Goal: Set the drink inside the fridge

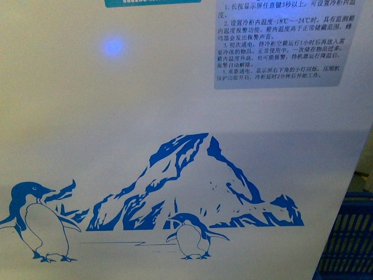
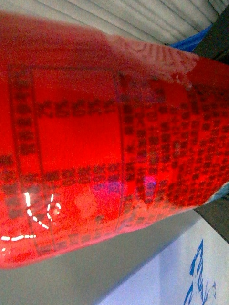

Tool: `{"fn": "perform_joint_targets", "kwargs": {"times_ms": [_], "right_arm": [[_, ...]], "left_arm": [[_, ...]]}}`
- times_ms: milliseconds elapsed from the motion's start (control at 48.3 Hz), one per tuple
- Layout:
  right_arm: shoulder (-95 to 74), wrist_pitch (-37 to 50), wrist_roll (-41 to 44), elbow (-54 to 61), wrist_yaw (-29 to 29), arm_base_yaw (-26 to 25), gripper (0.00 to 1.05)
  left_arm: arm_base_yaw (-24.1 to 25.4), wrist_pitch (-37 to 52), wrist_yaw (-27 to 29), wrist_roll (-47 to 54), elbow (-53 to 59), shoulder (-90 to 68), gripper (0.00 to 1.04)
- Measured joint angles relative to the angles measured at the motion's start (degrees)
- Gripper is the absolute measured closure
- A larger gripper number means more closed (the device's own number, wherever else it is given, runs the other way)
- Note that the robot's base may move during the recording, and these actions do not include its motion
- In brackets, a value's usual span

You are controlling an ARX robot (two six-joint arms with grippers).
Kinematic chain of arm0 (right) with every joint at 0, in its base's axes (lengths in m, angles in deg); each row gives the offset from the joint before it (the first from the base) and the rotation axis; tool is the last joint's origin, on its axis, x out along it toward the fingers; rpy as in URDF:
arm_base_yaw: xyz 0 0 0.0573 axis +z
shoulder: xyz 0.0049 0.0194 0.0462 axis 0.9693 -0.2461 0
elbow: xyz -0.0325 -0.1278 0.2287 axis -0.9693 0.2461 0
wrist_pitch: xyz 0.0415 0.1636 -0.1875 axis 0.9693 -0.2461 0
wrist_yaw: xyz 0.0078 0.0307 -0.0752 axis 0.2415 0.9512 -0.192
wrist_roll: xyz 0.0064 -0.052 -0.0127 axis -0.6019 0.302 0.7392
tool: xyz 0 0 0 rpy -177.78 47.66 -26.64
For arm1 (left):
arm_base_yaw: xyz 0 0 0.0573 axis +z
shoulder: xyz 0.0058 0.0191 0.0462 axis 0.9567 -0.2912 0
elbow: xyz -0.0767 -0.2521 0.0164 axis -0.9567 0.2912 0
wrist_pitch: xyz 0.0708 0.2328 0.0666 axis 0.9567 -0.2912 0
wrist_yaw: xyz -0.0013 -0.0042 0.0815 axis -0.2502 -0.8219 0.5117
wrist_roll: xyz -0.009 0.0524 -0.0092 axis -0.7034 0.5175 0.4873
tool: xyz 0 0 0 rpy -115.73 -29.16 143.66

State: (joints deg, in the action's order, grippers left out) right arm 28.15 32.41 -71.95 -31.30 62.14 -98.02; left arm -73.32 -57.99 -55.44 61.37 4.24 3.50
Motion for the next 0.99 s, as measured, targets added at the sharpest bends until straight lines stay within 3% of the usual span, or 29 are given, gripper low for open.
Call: {"fn": "perform_joint_targets", "kwargs": {"times_ms": [290,393,766,993], "right_arm": [[10.38,-3.69,0.26,2.91,-1.22,0.61,0.65],[13.18,-3.56,0.26,4.63,-6.43,4.39,0.65],[15.28,-0.52,0.2,8.68,-13.6,12.15,0.65],[16.04,1.77,0.59,9.11,-14.6,14.88,0.65]], "left_arm": [[0.0,0.0,0.0,0.0,0.0,0.0,0.08],[0.0,0.0,-0.02,0.0,0.0,0.0,0.08],[0.0,0.0,-0.02,0.0,0.0,0.0,0.08],[0.0,0.0,-0.02,0.0,0.0,0.0,0.08]]}}
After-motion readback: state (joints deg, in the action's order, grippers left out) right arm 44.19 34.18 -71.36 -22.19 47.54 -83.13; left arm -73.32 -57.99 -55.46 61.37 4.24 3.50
